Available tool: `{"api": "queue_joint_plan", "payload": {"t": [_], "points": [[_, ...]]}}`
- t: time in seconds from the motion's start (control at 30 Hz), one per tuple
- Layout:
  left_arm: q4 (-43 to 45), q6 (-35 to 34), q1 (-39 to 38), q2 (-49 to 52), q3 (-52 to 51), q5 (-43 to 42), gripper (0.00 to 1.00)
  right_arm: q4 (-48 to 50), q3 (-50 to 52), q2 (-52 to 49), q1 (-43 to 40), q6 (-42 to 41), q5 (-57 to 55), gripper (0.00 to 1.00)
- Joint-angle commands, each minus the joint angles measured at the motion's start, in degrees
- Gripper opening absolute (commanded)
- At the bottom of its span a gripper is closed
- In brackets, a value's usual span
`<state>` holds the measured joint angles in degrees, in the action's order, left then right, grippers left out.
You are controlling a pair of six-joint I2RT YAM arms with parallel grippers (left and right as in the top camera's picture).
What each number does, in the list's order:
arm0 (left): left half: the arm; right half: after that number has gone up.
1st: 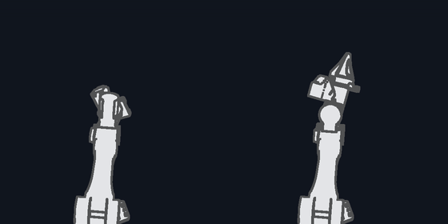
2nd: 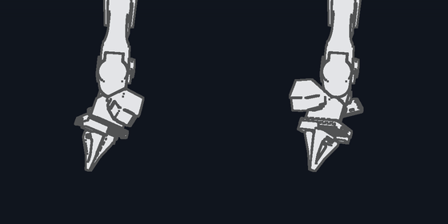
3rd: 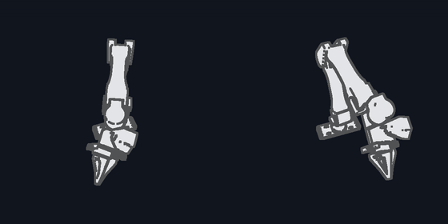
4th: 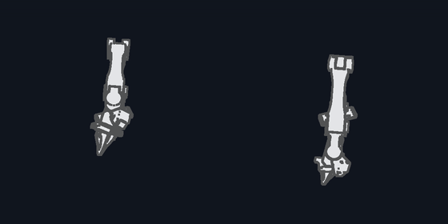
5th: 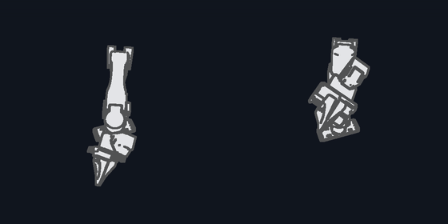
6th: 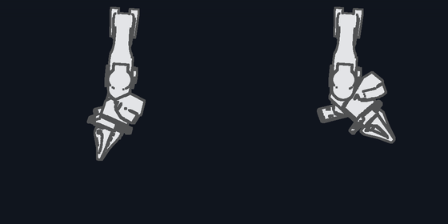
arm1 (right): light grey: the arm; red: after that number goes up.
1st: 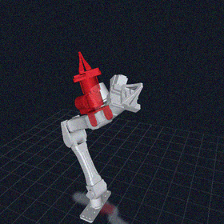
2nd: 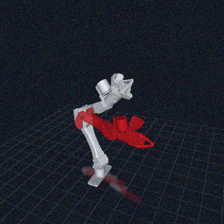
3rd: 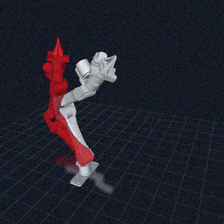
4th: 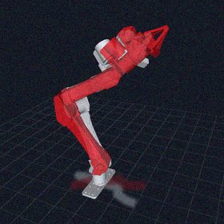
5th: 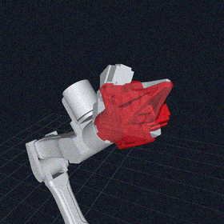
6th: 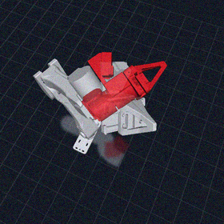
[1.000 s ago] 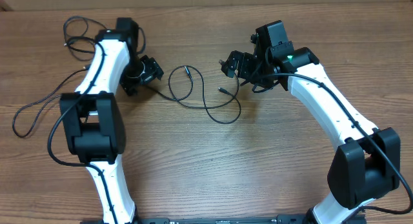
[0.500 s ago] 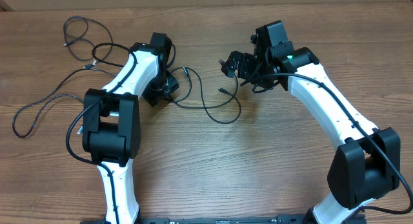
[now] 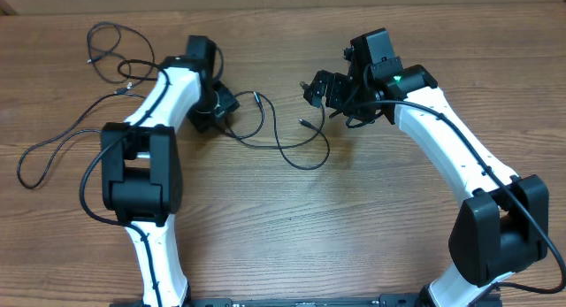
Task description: Untangle cables
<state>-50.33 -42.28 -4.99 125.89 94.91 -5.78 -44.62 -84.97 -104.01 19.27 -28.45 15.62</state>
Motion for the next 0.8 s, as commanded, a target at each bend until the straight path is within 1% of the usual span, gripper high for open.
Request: {"api": "queue_joint_plan", "payload": {"t": [0.0, 0.2, 0.37, 0.47, 0.57, 0.77], "points": [[-0.9, 3.5, 2.5, -1.2, 1.8, -2.9, 0.68, 0.2, -0.1, 0.2, 0.0, 0.5, -0.6, 1.00], [-5.3, 3.6, 3.8, -1.1, 1.8, -2.8, 0.68, 1.5, -0.1, 0.2, 0.0, 0.5, -0.6, 1.00], [-5.1, 2.9, 1.5, -0.9, 0.1, -2.6, 0.68, 2.8, -0.1, 0.2, 0.0, 0.5, -0.6, 1.00], [-5.7, 0.9, -0.5, -0.5, -0.1, 0.6, 0.67, 2.7, -0.1, 0.2, 0.0, 0.5, -0.6, 1.00], [-6.3, -2.4, -1.7, -0.3, -0.1, 4.6, 0.66, 2.0, -0.1, 0.2, 0.0, 0.5, -0.6, 1.00], [-6.2, -3.2, -0.9, -0.3, 0.0, 4.7, 0.65, 0.3, -0.1, 0.2, 0.0, 0.5, -0.6, 1.00]]}}
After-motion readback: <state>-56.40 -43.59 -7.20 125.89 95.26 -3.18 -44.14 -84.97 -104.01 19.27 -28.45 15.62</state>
